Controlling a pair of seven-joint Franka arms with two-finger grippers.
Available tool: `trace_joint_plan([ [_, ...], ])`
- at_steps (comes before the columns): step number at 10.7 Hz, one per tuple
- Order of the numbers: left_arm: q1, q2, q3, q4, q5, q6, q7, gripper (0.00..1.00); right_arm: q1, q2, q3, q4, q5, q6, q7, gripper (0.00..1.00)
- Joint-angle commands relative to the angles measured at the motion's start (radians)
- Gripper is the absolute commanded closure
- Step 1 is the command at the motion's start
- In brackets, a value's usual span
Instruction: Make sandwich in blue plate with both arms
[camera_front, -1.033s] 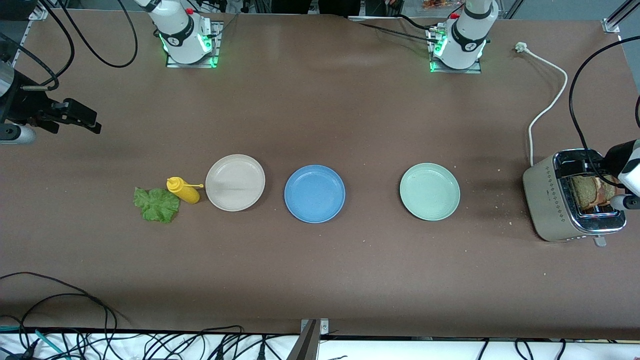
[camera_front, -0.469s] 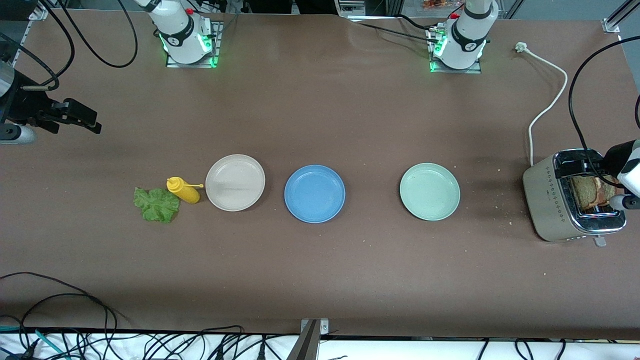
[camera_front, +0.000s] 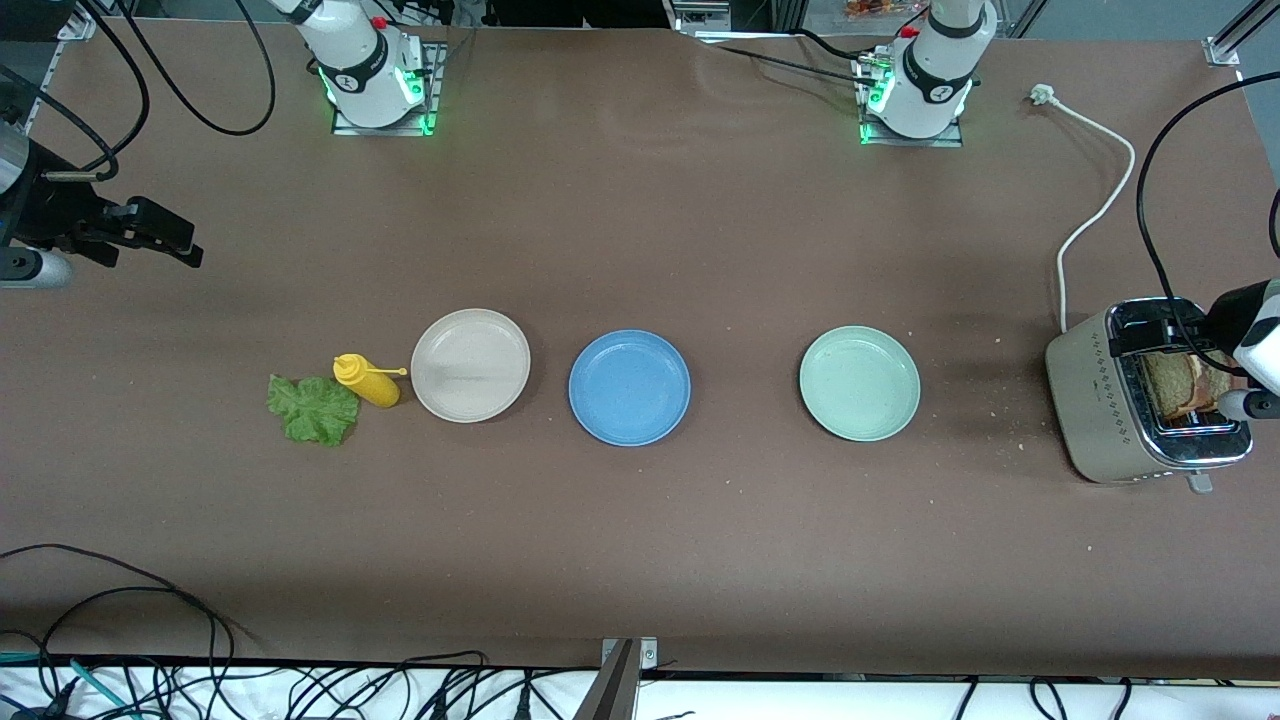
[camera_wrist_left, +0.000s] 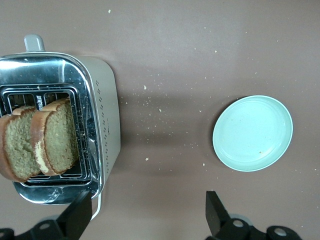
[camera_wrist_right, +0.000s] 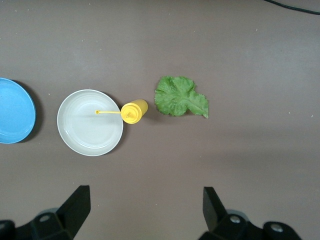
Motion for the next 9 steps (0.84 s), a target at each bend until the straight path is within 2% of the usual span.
trace_joint_plan([
  [1,-0.001,-0.014,0.0,-0.013,0.012,-0.001,0.023,0.0,-0.001,0.008,0.005,0.023,0.005,-0.015,-0.002,0.0],
  [7,0.068,0.023,0.003,0.003,0.018,0.006,0.035,0.0,0.002,0.011,0.008,0.046,0.002,-0.012,-0.04,0.0],
  [9,0.106,0.044,0.006,0.004,0.027,0.069,0.084,0.0,-0.001,0.01,0.007,0.046,0.002,-0.013,-0.042,0.0],
])
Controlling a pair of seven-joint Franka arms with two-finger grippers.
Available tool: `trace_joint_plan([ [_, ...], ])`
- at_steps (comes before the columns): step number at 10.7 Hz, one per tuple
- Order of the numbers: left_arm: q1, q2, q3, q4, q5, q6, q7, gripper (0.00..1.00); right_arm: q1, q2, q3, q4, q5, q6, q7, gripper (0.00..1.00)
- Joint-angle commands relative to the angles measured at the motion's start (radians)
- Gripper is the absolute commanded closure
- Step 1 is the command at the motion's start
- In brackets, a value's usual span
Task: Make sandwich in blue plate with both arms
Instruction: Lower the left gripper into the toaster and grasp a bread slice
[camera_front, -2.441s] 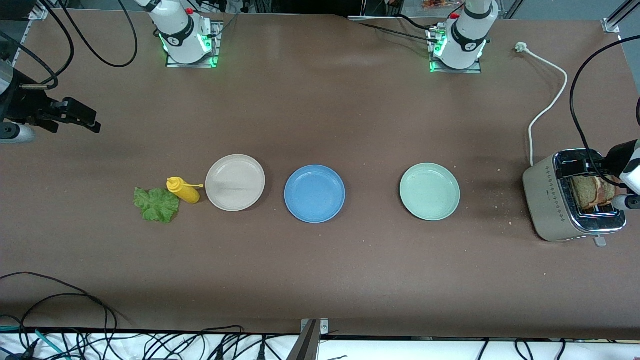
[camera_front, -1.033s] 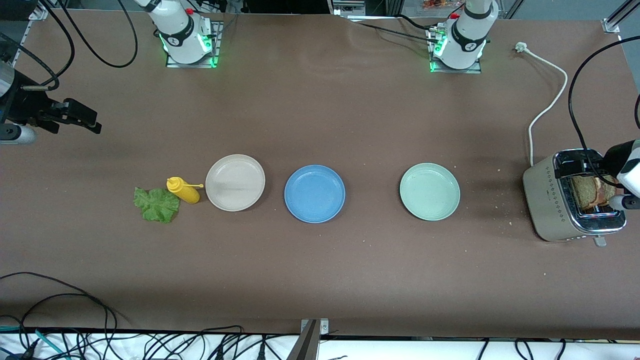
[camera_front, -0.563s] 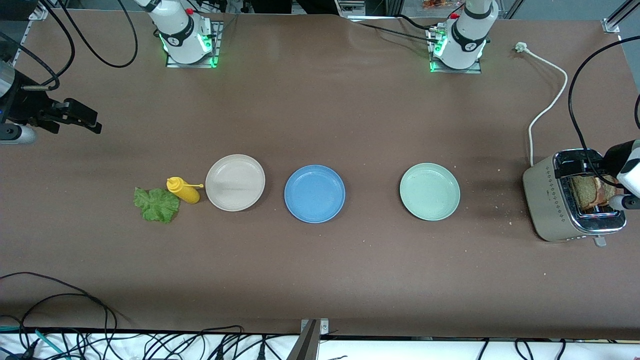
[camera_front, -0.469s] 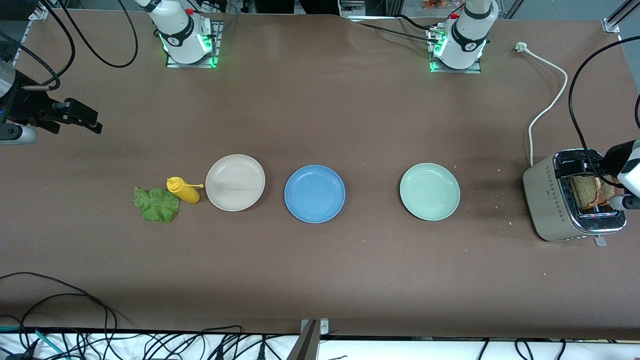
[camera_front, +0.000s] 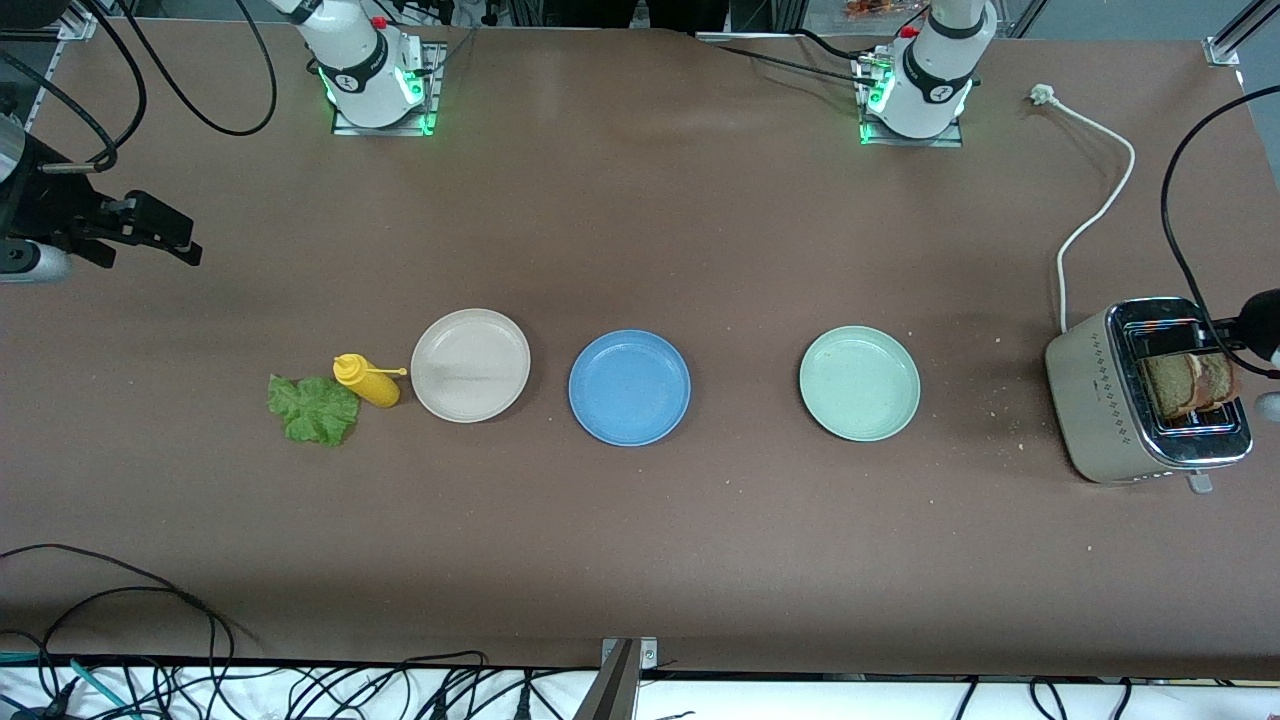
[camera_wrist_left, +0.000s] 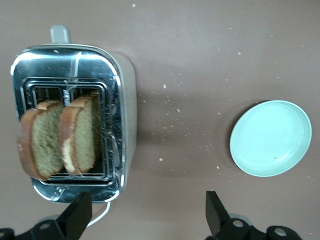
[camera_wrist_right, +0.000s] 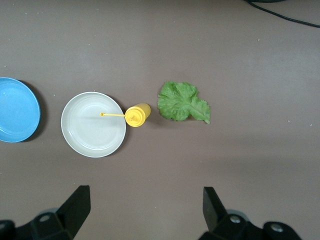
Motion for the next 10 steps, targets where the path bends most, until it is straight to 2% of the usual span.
trace_joint_plan([
  [1,0.062,0.04,0.0,0.005,0.027,0.078,0.076,0.0,-0.004,0.01,-0.002,0.024,0.002,-0.015,-0.02,0.0],
  [4,0.116,0.083,0.001,0.005,0.027,0.138,0.102,0.0,-0.007,0.011,-0.004,0.024,0.003,-0.015,-0.022,0.0],
  [10,0.119,0.143,0.0,-0.005,0.025,0.152,0.101,0.01,-0.007,0.011,-0.004,0.024,0.008,-0.018,-0.023,0.0],
])
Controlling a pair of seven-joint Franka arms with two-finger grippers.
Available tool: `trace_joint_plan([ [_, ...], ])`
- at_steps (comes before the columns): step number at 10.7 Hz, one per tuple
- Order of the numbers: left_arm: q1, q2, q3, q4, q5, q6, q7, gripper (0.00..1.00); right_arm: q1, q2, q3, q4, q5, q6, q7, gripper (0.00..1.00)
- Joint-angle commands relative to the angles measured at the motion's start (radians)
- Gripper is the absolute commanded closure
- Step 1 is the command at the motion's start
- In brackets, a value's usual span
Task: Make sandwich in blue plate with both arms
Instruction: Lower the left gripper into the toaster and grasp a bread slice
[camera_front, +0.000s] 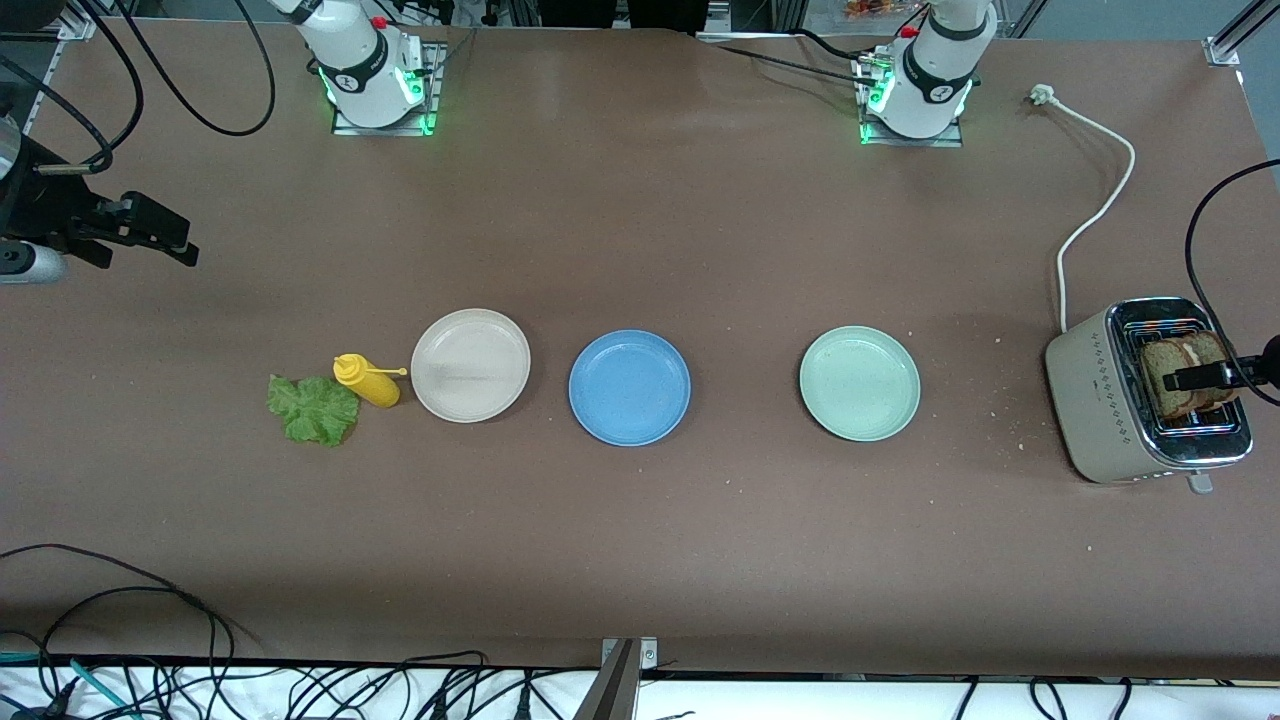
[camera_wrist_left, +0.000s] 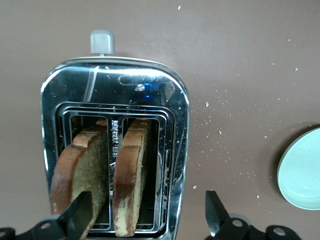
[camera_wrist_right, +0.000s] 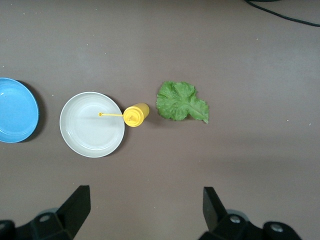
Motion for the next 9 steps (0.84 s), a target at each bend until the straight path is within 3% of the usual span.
trace_joint_plan([
  [1,0.001,0.014,-0.004,-0.004,0.025,0.008,0.013,0.01,-0.005,0.008,0.0,0.024,0.009,-0.016,-0.019,0.0],
  [6,0.004,0.034,-0.002,-0.016,0.026,-0.003,0.011,0.1,-0.028,0.019,-0.001,0.024,0.014,-0.014,-0.02,0.0],
  [8,0.002,0.034,-0.002,-0.026,0.048,-0.004,0.011,0.31,-0.028,0.024,-0.001,0.026,0.014,-0.011,-0.017,0.0],
  [9,0.002,0.034,-0.002,-0.026,0.071,-0.015,0.011,0.54,-0.028,0.024,-0.001,0.026,0.014,-0.011,-0.017,0.0],
])
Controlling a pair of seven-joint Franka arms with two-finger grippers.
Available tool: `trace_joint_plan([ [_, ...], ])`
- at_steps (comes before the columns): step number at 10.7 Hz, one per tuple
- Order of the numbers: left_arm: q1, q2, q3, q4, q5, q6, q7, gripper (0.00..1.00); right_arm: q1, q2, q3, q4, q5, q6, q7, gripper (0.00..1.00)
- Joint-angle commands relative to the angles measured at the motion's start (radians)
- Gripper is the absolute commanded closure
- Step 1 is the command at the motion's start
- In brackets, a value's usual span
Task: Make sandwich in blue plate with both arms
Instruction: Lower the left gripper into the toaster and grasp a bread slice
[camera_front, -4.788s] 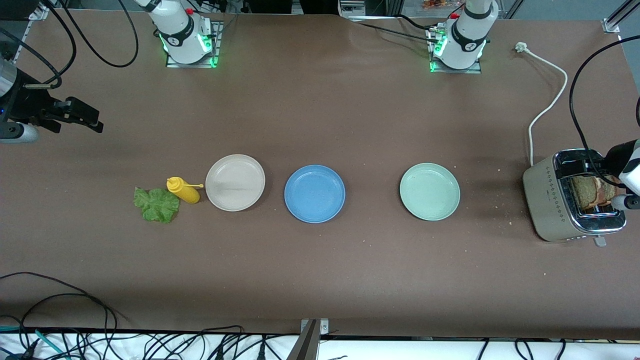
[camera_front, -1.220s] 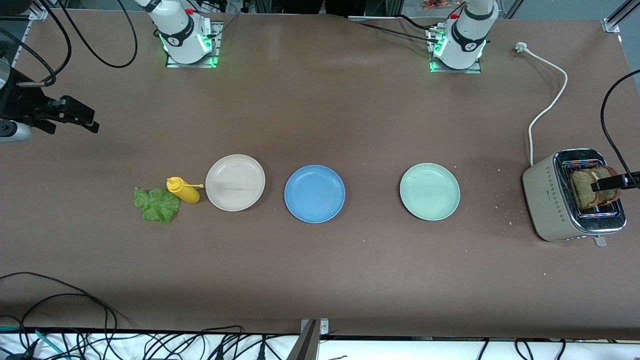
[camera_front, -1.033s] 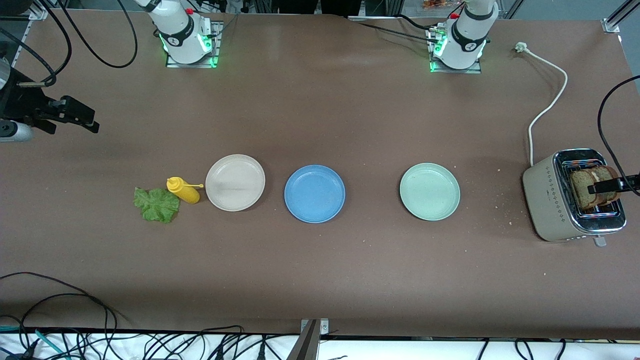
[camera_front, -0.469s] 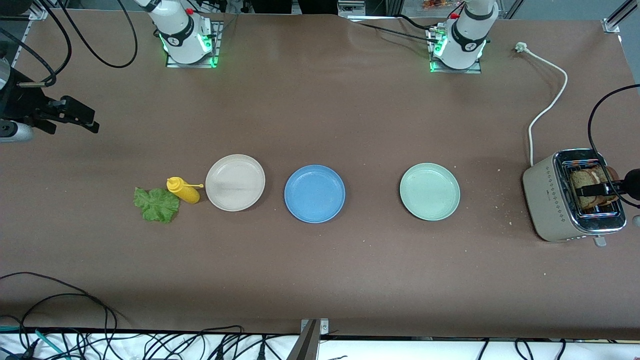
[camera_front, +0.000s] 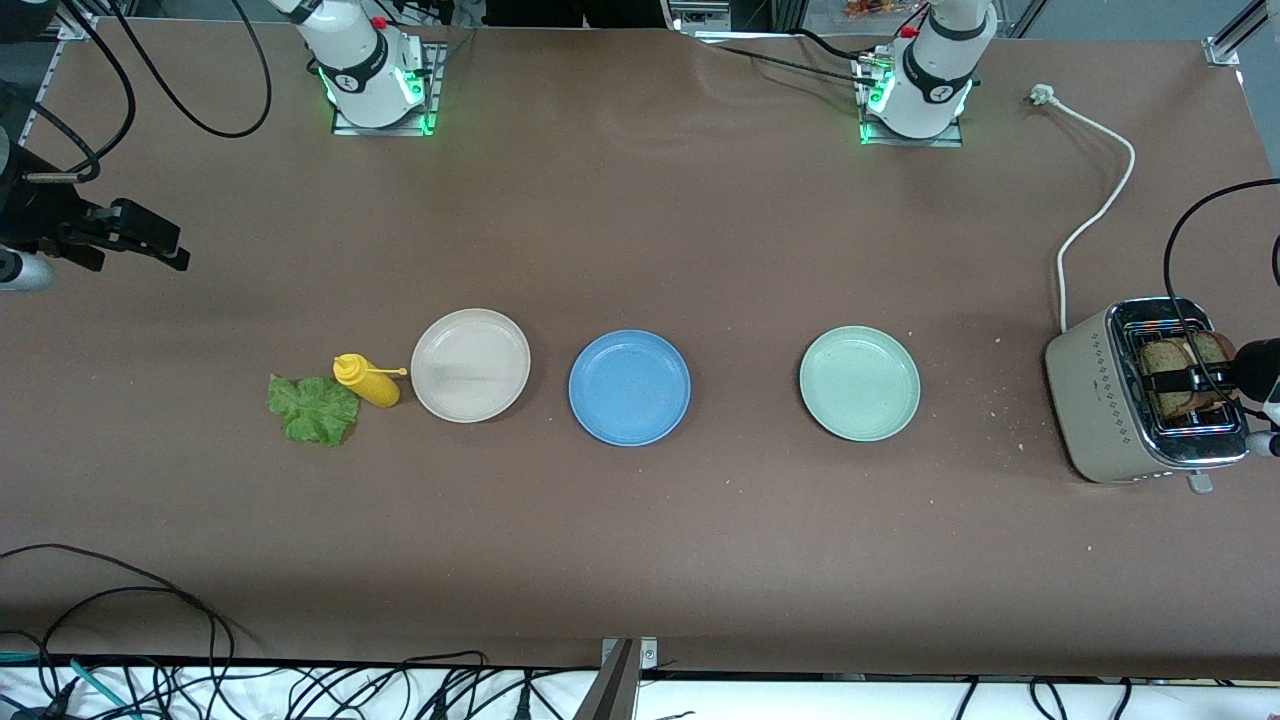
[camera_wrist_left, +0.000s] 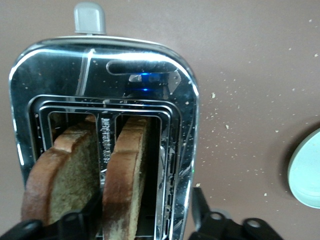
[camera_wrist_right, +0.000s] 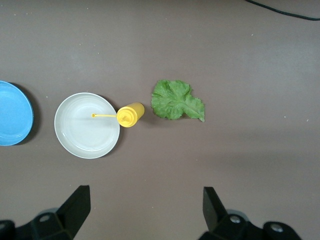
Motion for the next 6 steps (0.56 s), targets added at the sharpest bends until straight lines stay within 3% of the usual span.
trace_joint_plan([
  [1,0.001,-0.006,-0.003,-0.009,0.065,-0.025,0.013,0.79,-0.009,0.012,0.004,0.026,0.014,-0.011,-0.016,0.0],
  [2,0.0,-0.006,-0.003,-0.009,0.067,-0.03,0.013,0.99,-0.011,0.012,0.002,0.026,0.014,-0.011,-0.016,0.0],
  [6,0.0,-0.023,-0.004,0.003,0.067,-0.039,0.049,1.0,-0.011,0.02,-0.008,0.027,0.014,-0.01,-0.035,0.0],
])
